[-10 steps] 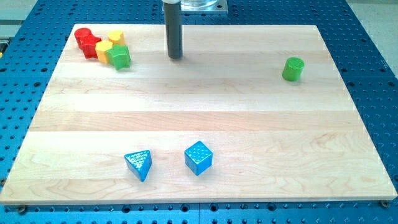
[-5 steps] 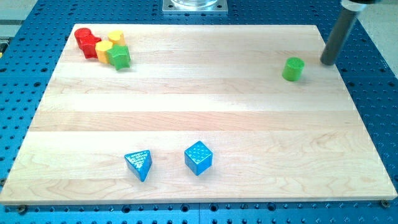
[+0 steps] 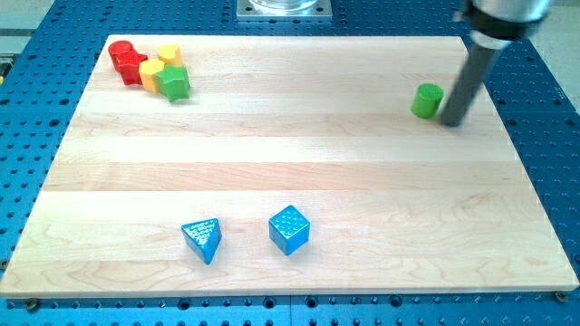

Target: Move green circle into green star

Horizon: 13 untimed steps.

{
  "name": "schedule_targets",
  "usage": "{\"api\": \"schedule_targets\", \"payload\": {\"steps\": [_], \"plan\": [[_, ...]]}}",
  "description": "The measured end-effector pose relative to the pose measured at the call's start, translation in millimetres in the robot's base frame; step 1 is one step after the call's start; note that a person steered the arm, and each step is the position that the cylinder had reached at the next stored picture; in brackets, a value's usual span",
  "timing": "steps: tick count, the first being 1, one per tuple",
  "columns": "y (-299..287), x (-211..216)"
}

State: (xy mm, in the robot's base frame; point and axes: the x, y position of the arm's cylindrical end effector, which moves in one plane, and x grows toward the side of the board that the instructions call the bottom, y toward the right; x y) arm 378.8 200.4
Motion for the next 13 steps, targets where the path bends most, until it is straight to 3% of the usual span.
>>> {"api": "schedule_targets", "payload": {"steps": [1,3,4,5,6,7,8,9,10,11,12,13], "plan": [[-73.7,-36.8],[-52.2,6.0],[-8.6,8.2],[-18.4,-17.3],[-71.2,-16.2],[-21.9,27.1],[16.2,9.1],[16.0,-19.0],[-1.6,-53.3],[-132.8,-52.3],[-214.7,-62.8],[-201.6,-74.2]]}}
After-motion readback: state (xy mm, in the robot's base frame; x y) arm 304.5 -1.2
